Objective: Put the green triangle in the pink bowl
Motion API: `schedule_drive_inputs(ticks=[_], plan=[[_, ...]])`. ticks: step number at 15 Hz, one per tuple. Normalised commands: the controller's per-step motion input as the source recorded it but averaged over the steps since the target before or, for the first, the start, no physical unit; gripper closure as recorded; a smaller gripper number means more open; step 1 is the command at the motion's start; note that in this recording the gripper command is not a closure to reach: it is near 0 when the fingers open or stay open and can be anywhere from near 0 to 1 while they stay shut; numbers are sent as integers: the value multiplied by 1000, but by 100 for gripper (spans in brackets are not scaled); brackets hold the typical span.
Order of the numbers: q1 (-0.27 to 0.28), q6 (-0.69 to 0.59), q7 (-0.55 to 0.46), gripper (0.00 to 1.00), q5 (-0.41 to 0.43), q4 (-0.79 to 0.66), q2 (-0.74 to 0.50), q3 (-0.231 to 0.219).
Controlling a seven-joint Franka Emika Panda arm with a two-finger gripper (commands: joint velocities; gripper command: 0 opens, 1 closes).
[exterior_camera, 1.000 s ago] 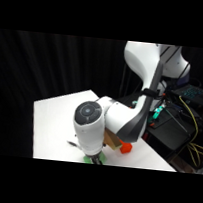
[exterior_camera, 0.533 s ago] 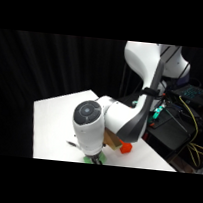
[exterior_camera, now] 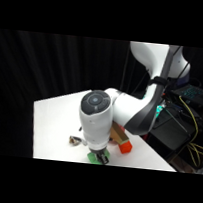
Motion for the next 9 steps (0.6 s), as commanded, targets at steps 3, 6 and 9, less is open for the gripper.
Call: schedule_drive_inputs(ticks=[3,6,9], plan=[[29,54,48,100,-138,-627,-678,8],[-43,116,74,100,-159,-609,-642,9],[-140,166,61,100,-146,-528,-551,12]])
